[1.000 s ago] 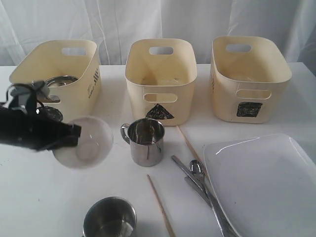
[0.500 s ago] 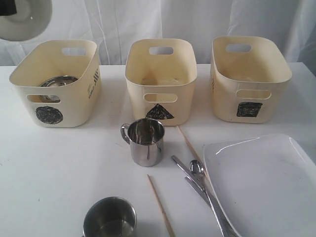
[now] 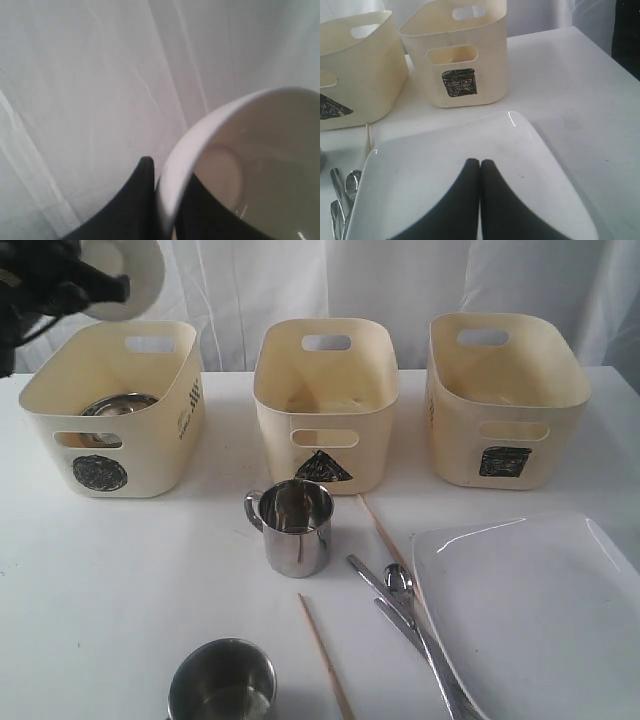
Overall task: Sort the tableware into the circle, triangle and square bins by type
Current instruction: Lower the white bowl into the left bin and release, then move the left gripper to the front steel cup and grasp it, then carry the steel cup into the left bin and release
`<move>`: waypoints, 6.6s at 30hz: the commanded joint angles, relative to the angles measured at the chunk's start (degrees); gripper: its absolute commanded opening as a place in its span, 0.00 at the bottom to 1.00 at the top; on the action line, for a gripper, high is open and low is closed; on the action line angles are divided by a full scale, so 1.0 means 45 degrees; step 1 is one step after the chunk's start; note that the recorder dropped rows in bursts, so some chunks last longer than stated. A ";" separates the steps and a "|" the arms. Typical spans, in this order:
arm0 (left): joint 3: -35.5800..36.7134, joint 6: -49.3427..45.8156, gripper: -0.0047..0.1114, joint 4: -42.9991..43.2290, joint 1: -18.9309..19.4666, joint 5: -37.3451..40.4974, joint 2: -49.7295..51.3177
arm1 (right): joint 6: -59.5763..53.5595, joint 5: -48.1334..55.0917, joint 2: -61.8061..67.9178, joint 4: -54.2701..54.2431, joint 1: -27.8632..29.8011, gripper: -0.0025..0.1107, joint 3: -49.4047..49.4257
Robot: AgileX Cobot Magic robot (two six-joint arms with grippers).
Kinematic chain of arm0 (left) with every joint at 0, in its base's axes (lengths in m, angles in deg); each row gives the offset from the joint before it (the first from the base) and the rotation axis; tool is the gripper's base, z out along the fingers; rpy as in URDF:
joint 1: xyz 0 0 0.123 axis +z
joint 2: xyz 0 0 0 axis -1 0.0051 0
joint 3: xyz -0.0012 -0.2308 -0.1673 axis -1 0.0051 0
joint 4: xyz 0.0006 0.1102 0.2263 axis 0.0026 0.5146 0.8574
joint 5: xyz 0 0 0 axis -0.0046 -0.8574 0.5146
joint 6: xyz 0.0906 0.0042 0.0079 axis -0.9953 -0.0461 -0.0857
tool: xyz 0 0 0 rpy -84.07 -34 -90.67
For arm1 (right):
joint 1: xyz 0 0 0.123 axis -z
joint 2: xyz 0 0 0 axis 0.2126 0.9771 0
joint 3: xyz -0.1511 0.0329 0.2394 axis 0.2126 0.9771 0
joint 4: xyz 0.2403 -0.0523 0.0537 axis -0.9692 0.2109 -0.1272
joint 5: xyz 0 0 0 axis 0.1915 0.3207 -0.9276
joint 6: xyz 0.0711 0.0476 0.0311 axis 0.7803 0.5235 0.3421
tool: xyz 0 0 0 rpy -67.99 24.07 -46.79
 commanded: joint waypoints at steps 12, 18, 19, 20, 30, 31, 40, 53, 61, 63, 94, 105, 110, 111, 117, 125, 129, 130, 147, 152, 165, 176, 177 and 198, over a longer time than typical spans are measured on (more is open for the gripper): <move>-0.5101 -0.1927 0.04 -0.1080 0.0985 0.9267 0.2494 | 0.0013 -0.0085 -0.0082 0.0038 0.0018 0.02 0.0028; -0.5750 -0.1346 0.04 -0.1087 0.1397 1.1104 0.2718 | 0.0013 -0.0085 -0.0082 0.0038 0.0018 0.02 0.0028; -0.5750 -0.1346 0.04 -0.1087 0.1397 1.1133 0.2718 | 0.0013 -0.0085 -0.0082 0.0038 0.0018 0.02 0.0028; -0.5750 -0.1346 0.05 -0.1087 0.1397 1.1162 0.2718 | 0.0013 -0.0085 -0.0082 0.0038 0.0018 0.02 0.0028; -0.5750 -0.0771 0.57 -0.1087 0.1397 1.1943 0.2695 | 0.0013 -0.0085 -0.0082 0.0038 0.0018 0.02 0.0028; -0.5750 -0.0565 0.59 -0.1087 0.1397 1.1943 0.2695 | 0.0013 -0.0085 -0.0082 0.0038 0.0018 0.02 0.0028; -0.5760 0.0353 0.61 -0.1087 0.1397 1.3579 0.2004 | 0.0013 -0.0085 -0.0082 0.0038 0.0018 0.02 0.0028; -0.5735 0.1279 0.29 -0.1909 0.1397 2.3837 -0.0239 | 0.0013 -0.0085 -0.0082 0.0038 0.0018 0.02 0.0028; -0.3198 -0.0197 0.04 -0.3970 0.0688 2.4983 -0.0265 | 0.0015 -0.0085 -0.0082 0.0038 0.0018 0.02 0.0028; -0.2089 -0.0573 0.04 -0.4659 0.0253 2.4983 -0.0265 | 0.0015 -0.0085 -0.0082 0.0038 0.0018 0.02 0.0028; 0.1571 -0.7826 0.46 -0.6282 -0.2854 2.2430 -0.0985 | 0.0015 -0.0085 -0.0082 0.0038 0.0018 0.02 0.0028; 0.1571 -0.8833 0.56 -0.6282 -0.2854 2.1303 0.0037 | 0.0015 -0.0085 -0.0082 0.0038 0.0018 0.02 0.0028; 0.1571 -0.9025 0.56 -0.6282 -0.2854 2.1317 0.0890 | 0.0015 -0.0085 -0.0082 0.0038 0.0018 0.02 0.0028; 0.1571 -0.9025 0.56 -0.6282 -0.2854 2.1334 0.1042 | 0.0015 -0.0085 -0.0082 0.0038 0.0018 0.02 0.0028; 0.1571 -0.9234 0.56 -0.6228 -0.2854 2.1051 0.1959 | 0.0015 -0.0085 -0.0082 0.0038 0.0018 0.02 0.0028; 0.1571 -0.9344 0.13 -0.6143 -0.2830 2.0972 0.2349 | 0.0015 -0.0085 -0.0082 0.0038 0.0018 0.02 0.0028; 0.1385 -0.9205 0.04 -0.5254 -0.2830 2.1572 0.2177 | 0.0015 -0.0085 -0.0082 0.0038 0.0018 0.02 0.0028; 0.1256 -0.8979 0.04 -0.4842 -0.2830 2.1833 0.2060 | 0.0015 -0.0085 -0.0082 0.0038 0.0018 0.02 0.0028; -0.2412 -0.4538 0.04 0.2069 -0.2808 1.4418 -0.2386 | 0.0015 -0.0085 -0.0082 0.0038 0.0018 0.02 0.0028; -0.2412 -0.4242 0.04 0.2102 -0.1989 0.8167 -0.2108 | 0.0015 -0.0085 -0.0082 0.0038 0.0018 0.02 0.0028; -0.2782 -0.2906 0.04 0.0750 0.0639 0.1557 0.1773 | 0.0015 -0.0085 -0.0082 0.0038 0.0018 0.02 0.0028; -0.3386 -0.2900 0.14 0.2250 0.0721 0.2775 0.2854 | 0.0015 -0.0085 -0.0082 0.0038 0.0018 0.02 0.0028; -0.3386 -0.2863 0.18 0.2561 0.0721 0.2775 0.2854 | 0.0015 -0.0085 -0.0082 0.0038 0.0018 0.02 0.0028; -0.3386 0.1425 0.55 0.2806 0.0721 0.7047 0.1663 | 0.0015 -0.0085 -0.0082 0.0038 0.0018 0.02 0.0028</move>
